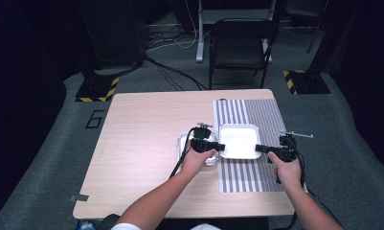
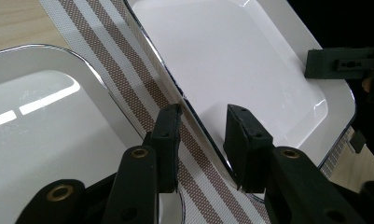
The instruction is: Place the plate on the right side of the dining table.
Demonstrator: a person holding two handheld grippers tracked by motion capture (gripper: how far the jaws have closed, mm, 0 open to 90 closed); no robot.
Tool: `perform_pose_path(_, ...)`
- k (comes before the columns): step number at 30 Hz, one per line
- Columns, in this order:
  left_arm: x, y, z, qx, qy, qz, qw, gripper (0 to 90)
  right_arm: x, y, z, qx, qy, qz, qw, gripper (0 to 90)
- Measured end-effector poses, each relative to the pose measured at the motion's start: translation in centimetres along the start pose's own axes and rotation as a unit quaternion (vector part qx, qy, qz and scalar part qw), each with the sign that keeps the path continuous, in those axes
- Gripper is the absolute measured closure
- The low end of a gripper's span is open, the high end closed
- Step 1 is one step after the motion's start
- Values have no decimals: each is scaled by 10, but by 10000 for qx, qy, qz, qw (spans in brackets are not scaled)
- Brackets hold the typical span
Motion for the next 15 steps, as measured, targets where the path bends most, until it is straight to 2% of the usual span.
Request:
perform_pose_path(1, -1, 0, -1, -19, 5, 64, 10000, 659, -1, 0, 0, -5, 10, 0, 10000, 764)
perform_pose_path(15, -2, 2, -10, 34, 60, 57, 10000, 658, -10, 1, -2, 3, 99, -58, 9999, 769)
Point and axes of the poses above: each handheld gripper's, and its own axes: z roughly backward along the jaws, y roughly out of its underside, x roughly to its left, the point moved 5 cm from there along -z, roughly forward along the jaws, and after that the axes turned 14 degrees about y, right-handed, at the moved point
